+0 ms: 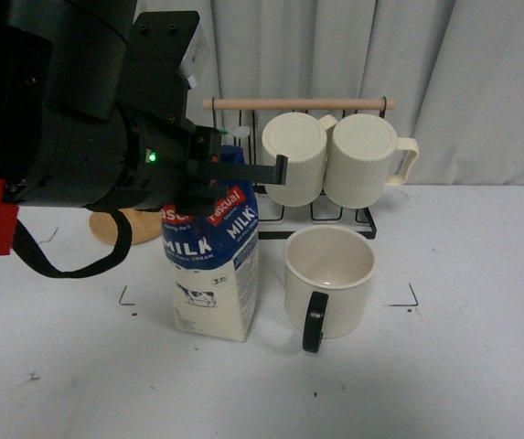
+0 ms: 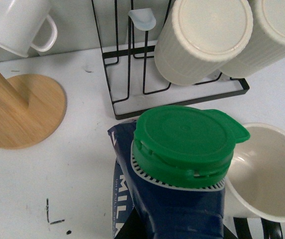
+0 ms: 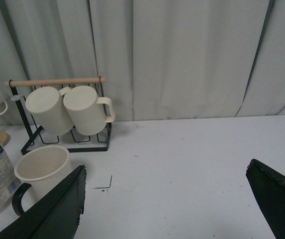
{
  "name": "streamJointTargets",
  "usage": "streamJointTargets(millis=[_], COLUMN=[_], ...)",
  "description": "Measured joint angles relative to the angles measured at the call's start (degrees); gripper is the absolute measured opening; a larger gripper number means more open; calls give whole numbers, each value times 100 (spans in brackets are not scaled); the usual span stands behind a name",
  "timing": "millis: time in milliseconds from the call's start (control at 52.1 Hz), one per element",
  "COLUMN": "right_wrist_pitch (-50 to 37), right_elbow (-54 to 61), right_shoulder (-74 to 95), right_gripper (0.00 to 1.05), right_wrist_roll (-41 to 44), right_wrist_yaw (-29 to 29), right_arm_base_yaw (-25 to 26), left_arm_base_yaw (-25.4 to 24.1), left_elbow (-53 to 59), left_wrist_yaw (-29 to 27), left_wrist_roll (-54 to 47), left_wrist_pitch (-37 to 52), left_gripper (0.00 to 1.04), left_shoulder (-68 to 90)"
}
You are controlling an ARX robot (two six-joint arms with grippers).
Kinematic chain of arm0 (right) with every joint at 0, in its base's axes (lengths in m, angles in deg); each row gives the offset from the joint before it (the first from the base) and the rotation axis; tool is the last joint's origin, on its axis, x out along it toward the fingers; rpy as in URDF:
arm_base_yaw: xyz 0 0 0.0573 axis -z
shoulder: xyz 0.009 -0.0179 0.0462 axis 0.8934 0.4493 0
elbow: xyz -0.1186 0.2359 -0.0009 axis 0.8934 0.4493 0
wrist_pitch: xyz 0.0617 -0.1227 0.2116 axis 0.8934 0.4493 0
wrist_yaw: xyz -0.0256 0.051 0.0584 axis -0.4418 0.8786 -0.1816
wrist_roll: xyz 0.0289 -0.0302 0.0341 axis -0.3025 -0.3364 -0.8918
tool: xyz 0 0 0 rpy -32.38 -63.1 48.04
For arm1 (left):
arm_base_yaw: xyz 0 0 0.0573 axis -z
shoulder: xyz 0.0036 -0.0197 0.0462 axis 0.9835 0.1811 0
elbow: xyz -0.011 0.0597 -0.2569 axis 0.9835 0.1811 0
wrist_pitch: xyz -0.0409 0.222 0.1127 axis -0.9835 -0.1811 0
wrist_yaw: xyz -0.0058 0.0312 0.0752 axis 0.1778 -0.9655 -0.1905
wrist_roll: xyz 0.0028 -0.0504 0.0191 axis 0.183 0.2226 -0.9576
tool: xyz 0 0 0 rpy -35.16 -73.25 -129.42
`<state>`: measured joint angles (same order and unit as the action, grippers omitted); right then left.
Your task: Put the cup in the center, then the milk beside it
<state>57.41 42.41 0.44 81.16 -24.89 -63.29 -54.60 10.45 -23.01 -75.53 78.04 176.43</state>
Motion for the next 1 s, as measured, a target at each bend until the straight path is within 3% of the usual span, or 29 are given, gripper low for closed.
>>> streamJointTargets(millis=[997], right_wrist_pitch=[-2], right_elbow=[0], right_shoulder=[0], right_gripper=[98], right_wrist_roll=[-2], right_wrist_yaw=[0], right_arm_base_yaw=[0], left_arm_base_yaw=[168], left_elbow=[-310], left_wrist_yaw=[-271], left_wrist_roll=[385], left_wrist_pitch=[-149], left_gripper=[4], left_shoulder=[306])
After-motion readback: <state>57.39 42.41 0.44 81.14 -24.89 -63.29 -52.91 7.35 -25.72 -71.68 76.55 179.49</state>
